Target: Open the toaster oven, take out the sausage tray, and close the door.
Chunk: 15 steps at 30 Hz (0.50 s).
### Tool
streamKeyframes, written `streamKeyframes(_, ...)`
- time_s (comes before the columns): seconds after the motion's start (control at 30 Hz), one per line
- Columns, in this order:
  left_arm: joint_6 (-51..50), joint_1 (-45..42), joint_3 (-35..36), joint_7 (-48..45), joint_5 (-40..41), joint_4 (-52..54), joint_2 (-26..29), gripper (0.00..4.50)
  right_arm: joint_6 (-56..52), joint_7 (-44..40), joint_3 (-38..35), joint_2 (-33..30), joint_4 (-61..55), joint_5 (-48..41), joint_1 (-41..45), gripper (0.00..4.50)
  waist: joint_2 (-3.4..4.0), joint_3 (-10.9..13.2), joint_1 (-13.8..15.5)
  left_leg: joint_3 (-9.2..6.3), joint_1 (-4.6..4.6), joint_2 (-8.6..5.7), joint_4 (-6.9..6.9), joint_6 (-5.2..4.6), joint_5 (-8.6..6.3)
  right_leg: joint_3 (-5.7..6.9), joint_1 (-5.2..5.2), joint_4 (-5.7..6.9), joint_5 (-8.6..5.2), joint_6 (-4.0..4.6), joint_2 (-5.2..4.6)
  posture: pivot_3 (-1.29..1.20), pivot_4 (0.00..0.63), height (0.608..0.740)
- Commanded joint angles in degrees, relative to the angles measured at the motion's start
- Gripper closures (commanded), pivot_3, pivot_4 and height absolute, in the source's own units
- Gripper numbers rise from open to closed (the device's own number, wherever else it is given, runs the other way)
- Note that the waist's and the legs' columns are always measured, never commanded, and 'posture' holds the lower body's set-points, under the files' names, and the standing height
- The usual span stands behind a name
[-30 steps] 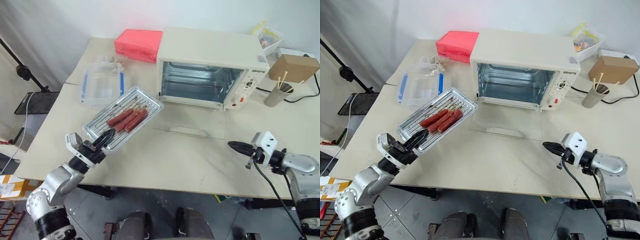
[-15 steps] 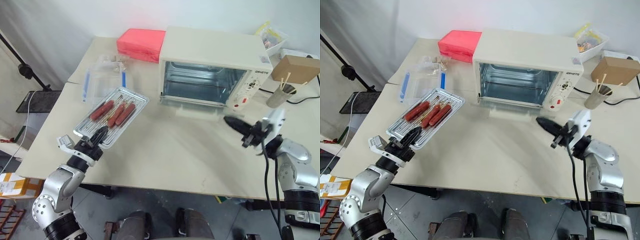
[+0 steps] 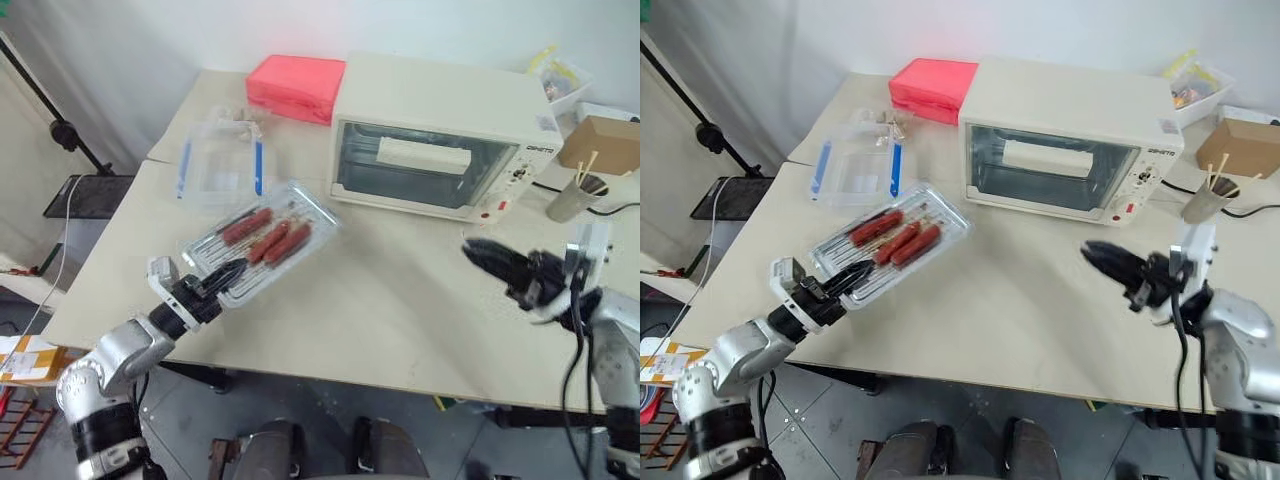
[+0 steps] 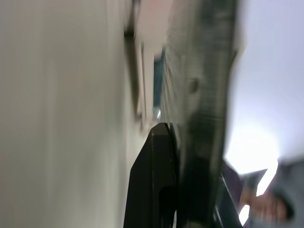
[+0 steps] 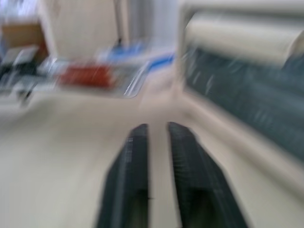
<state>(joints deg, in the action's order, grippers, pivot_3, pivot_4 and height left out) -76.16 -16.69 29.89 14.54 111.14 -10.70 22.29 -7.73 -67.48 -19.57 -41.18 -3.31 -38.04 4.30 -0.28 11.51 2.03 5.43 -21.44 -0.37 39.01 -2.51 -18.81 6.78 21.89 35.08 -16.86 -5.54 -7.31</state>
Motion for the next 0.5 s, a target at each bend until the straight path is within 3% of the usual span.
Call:
streamKeyframes(0.03,-5.7,-5.1,-8.5,-5.9,1.9,-6.0,4.5,4.50,5.9,-4.5,-5.1,-1.9,-2.7,1.3,-5.6,2.53,0.00,0.0,-0.2,0.04,0.01,0.00,0.00,0.02,-0.01,-0.03,0.00,0.00,0.01,-0.01,0.00,0.00,0.150,0.740)
streamKeyframes(0.1,-7.7,-7.3,-12.7,-8.4,1.9,-8.3,6.9,4.50,6.7,-4.4,-6.9,-1.9,-4.1,1.0,-8.5,1.90,0.00,0.0,-0.5,0.07,0.03,0.00,0.00,0.05,-0.03,-0.10,0.01,0.01,0.02,-0.03,0.02,0.00,0.150,0.740)
streamKeyframes(0.3,-13.1,-20.2,-23.4,-24.0,-16.0,-15.9,4.9,4.50,8.5,-5.7,-12.2,-1.1,-9.6,1.0,-20.6,0.02,0.02,0.0,-0.1,0.08,0.06,0.00,-0.01,0.14,-0.03,-0.13,0.00,-0.07,0.02,-0.03,0.11,0.00,0.150,0.740)
streamKeyframes(0.5,-6.9,-30.8,-34.7,-45.0,-38.7,-25.2,0.8,4.50,5.7,-3.4,-15.0,0.6,-15.1,-0.2,-30.7,0.02,0.01,0.0,-0.2,0.26,0.10,0.04,-0.08,0.26,-0.10,-0.31,0.07,-0.25,0.01,-0.04,0.20,0.00,0.150,0.740)
